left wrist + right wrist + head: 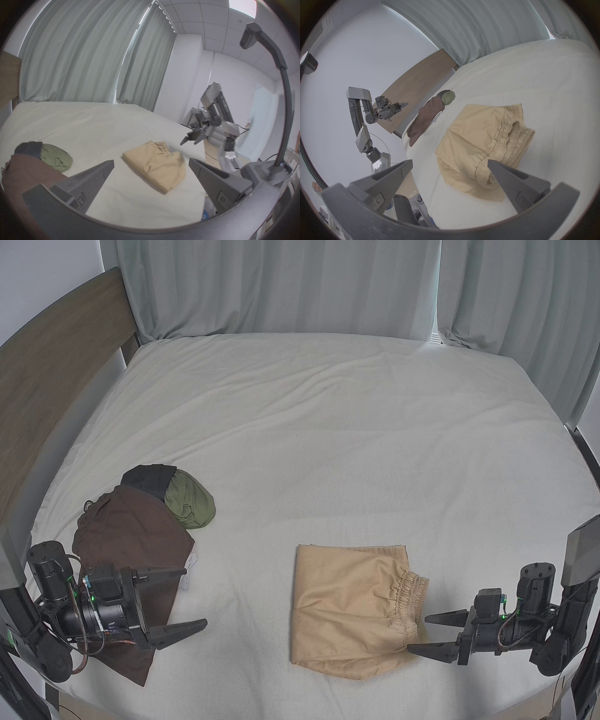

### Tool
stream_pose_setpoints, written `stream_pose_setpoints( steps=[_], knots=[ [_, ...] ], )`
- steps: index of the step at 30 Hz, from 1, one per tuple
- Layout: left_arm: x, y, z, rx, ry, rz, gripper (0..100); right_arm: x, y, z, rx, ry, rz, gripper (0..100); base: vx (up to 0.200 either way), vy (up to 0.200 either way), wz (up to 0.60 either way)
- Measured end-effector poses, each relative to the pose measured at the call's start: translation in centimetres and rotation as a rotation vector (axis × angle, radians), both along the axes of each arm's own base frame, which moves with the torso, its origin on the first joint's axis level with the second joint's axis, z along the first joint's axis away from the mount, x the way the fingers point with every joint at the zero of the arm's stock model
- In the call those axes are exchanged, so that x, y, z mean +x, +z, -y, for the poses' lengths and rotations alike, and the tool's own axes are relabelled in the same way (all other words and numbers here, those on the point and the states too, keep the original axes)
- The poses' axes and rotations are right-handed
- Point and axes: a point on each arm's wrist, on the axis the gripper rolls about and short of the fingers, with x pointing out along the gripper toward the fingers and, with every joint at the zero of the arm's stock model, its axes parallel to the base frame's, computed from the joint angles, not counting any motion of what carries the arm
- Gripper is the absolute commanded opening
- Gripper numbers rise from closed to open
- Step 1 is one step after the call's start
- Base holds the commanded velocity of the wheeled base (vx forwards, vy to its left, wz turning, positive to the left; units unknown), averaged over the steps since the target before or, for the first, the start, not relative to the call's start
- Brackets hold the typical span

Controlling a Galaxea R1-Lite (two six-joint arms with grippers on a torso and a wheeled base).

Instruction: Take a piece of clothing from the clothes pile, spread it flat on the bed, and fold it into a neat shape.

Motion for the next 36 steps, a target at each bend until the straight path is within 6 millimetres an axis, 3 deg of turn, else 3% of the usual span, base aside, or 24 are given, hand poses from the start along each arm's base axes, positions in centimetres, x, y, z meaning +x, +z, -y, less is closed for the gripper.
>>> stream_pose_setpoints(
  steps=[9,36],
  knots=[
    [-1.3,-0.8,0.1,0.004,-0.024,-0.054,100,0.3,-1.4,0.4,-0.016,-0.022,-0.059,100,0.000,0.000,0.00],
    [-1.7,-1.0,0.3,0.007,-0.035,-0.075,100,3.1,-6.3,2.0,-0.037,-0.113,-0.180,100,0.000,0.000,0.00]
  ],
)
